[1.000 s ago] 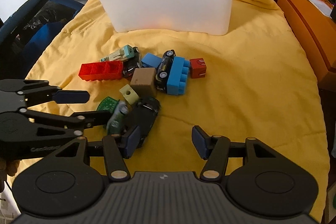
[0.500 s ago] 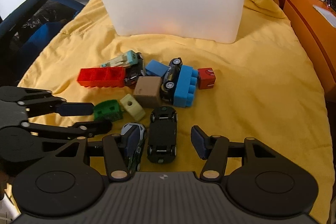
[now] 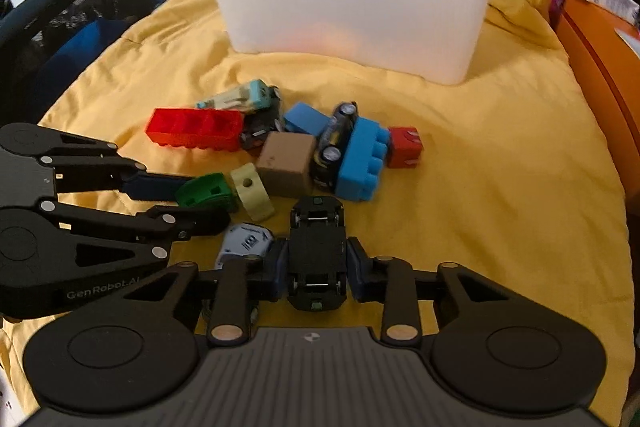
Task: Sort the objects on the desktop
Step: 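Grasp the hollow green duplo brick with the left tool while the right grasps a black car, then carry the green brick and black car up over the white bin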
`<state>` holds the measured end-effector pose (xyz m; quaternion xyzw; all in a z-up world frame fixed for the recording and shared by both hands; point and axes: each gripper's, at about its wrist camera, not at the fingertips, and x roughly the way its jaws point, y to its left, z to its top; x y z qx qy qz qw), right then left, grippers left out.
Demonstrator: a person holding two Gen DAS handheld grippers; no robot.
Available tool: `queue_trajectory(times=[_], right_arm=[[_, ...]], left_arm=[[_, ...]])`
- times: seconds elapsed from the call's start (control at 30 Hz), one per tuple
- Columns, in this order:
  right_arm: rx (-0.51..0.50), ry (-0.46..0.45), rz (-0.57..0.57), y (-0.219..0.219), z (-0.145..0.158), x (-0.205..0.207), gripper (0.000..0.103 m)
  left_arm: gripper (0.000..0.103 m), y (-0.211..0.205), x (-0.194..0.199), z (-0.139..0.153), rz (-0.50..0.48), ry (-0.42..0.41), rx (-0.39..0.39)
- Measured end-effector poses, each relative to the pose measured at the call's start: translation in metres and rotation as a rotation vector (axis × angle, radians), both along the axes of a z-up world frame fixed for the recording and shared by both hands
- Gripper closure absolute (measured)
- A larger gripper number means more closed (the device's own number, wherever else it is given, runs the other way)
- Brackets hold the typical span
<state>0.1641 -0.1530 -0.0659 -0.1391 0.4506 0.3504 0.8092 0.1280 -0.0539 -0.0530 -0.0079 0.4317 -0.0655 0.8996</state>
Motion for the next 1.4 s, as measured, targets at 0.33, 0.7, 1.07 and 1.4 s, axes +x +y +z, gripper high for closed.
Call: queue_trajectory(times=[0.33,0.7,1.07,1.4], right_arm=[[0.14,0.034,-0.085,-0.032,0.03,0.001,0.07],[0.3,-0.064,-0.129,-0.033,0.11,0.043,0.07],[0.319,-0.153,-0.122,-0.027,0.163,0.09,0.07],[0.331,-0.152,-0.108,-0.015,0.198,0.117,0.07]], left_arm=[[0.079,0.036,-0.017,0.038,0.146,-0.049,-0.07],[0.079,0.07,0.008,0.109,0.255,-0.156,-0.03],[0.079,0.087,0.049,0.166,0.272,-0.219,-0.002],[0.079,0.096,0.087,0.207,0.285,-0.253,-0.028]])
